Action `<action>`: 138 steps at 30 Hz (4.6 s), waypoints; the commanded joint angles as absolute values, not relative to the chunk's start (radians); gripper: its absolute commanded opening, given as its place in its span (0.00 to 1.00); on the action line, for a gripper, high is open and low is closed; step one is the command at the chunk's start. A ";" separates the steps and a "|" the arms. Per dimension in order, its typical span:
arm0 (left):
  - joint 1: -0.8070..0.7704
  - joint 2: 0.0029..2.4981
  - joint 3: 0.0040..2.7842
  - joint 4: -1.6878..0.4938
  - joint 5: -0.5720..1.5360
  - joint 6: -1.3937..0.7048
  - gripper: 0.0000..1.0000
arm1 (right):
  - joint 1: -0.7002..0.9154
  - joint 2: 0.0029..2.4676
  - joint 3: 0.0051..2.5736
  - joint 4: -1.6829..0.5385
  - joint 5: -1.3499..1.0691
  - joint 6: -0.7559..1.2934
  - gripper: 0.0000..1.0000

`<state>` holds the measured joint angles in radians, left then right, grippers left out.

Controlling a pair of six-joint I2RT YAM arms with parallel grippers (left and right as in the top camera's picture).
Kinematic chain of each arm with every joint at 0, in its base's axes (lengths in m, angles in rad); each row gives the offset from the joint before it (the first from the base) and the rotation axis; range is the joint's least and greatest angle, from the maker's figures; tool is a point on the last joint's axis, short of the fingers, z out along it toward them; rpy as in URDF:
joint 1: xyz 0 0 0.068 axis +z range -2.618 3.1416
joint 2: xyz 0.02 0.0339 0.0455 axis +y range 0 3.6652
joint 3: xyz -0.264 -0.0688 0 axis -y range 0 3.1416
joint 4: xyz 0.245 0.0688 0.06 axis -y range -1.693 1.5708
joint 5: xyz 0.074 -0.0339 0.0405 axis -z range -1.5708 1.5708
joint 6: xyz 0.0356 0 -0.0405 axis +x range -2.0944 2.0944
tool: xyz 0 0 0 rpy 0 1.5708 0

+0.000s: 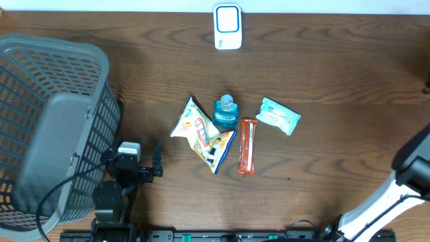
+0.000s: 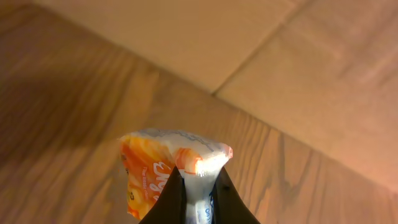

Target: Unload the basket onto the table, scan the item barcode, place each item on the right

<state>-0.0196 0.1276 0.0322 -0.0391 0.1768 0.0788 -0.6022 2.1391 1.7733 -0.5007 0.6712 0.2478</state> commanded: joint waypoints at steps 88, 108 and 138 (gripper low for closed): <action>-0.018 0.126 0.004 -0.051 0.175 0.074 0.98 | -0.069 1.740 0.849 -0.433 -0.575 0.879 0.01; -0.018 0.126 0.004 -0.051 0.175 0.074 0.98 | -0.315 1.628 0.849 -0.965 -0.883 1.232 0.01; -0.018 0.126 0.004 -0.051 0.175 0.074 0.98 | -0.205 1.553 0.986 -0.600 -0.687 0.268 0.76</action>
